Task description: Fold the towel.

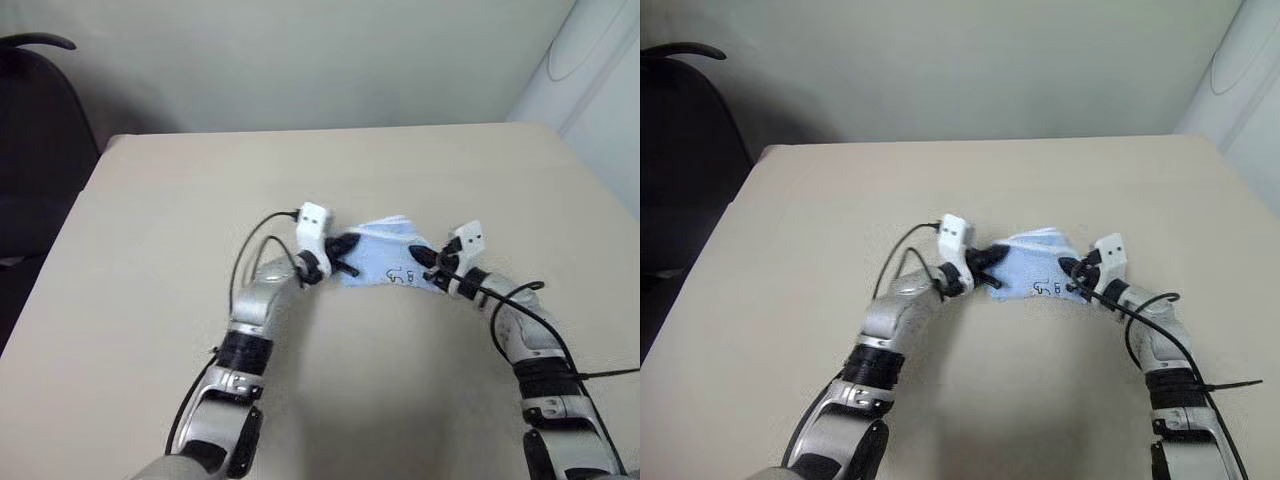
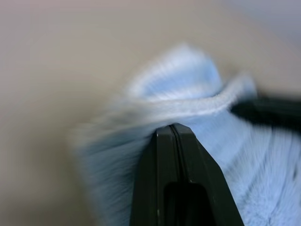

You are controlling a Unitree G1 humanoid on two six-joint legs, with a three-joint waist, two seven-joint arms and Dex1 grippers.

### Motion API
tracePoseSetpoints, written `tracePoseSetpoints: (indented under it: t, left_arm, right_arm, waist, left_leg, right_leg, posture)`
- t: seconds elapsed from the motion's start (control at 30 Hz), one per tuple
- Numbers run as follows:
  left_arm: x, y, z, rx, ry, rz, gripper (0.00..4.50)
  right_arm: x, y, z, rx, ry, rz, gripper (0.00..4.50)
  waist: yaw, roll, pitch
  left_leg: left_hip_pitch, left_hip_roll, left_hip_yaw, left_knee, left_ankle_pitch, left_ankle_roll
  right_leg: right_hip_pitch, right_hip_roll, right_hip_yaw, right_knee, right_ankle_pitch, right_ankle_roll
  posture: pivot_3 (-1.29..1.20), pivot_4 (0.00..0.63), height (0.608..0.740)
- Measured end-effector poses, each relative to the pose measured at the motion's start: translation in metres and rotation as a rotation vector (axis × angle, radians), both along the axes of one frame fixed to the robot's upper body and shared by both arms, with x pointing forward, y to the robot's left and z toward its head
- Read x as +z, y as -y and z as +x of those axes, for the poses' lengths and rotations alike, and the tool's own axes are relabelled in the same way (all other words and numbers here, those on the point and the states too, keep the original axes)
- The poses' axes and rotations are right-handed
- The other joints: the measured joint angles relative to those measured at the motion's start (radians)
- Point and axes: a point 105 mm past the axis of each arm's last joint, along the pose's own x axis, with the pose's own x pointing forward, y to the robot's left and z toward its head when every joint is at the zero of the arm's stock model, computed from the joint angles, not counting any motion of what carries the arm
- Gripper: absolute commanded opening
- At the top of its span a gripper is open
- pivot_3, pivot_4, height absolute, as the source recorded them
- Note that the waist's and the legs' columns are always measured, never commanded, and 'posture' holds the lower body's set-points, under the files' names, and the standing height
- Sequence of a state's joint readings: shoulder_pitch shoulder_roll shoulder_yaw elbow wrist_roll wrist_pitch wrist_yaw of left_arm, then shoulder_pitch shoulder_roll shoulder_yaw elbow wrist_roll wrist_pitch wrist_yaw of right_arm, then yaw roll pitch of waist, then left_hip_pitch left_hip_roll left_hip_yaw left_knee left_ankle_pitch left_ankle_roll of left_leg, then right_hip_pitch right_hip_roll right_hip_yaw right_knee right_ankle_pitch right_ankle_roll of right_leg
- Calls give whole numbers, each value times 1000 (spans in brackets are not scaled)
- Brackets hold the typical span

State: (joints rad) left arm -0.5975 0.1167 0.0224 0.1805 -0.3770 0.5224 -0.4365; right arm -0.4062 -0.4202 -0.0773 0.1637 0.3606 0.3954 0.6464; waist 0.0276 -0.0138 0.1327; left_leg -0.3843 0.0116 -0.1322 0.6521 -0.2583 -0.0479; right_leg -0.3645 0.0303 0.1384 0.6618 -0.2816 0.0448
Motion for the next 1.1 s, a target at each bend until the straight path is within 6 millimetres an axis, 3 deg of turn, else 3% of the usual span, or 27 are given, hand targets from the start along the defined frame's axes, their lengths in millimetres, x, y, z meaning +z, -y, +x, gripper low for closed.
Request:
tracePoseSetpoints:
  t: [0.1, 0.2, 0.33, 0.43, 0.5, 0.63, 0.77, 1.1]
  left_arm:
    - [31, -37, -1, 107, 52, -128, 0]
    - [49, -72, -8, 191, 92, -200, 0]
    - [39, -120, -17, 328, 64, -155, 0]
    - [27, -136, -23, 374, 26, -141, 0]
    - [20, -140, -30, 390, 5, -135, 0]
    - [16, -140, -40, 395, 0, -126, 0]
    - [13, -138, -47, 393, -8, -124, 0]
    - [12, -129, -49, 379, -21, -122, 0]
  right_arm:
    - [15, 13, -6, -14, 25, 18, 532]
    - [30, 19, -11, 2, 32, 62, 1508]
    - [32, 22, -14, 41, -52, 120, 2919]
    - [31, 21, -8, 62, -110, 165, 4027]
    - [31, 21, 1, 70, -140, 191, 4464]
    - [24, 23, 14, 63, -182, 192, 4464]
    - [0, 17, 20, 81, -239, 131, 4464]
    - [-2, -17, 28, 224, -226, 129, 4464]
  waist:
    - [-1, 0, 0]
    - [-1, 0, 0]
    - [-2, 0, 0]
    - [-1, 0, 0]
    - [-2, 0, 0]
    - [1, 0, 0]
    - [-1, 0, 0]
    - [-15, -1, 0]
  left_leg:
    - [0, 0, 1, 0, 0, 0]
    - [1, 0, 1, 0, 0, 0]
    - [1, 0, 1, 0, 1, -1]
    - [1, 0, 0, 0, 1, -1]
    - [0, 0, 0, 0, 1, -1]
    - [0, 0, 0, 0, 1, -1]
    - [0, 0, 0, 0, 1, -1]
    - [1, 1, 0, 0, 1, -1]
  right_leg:
    - [0, 0, 0, 0, 0, 0]
    - [0, 1, 0, 0, 0, 1]
    - [0, 1, 1, 0, 0, 1]
    - [0, 1, 1, 0, 0, 1]
    - [-1, 1, 1, 0, 0, 1]
    - [-1, 0, 0, 1, 0, 1]
    - [-1, 0, 0, 1, 0, 0]
    - [0, 0, 0, 1, 1, -1]
  posture:
    - [0, 150, 740]
    - [0, 150, 740]
    - [0, 150, 740]
    - [0, 150, 740]
    - [0, 150, 740]
    - [0, 150, 740]
    - [0, 150, 740]
    - [0, 150, 740]
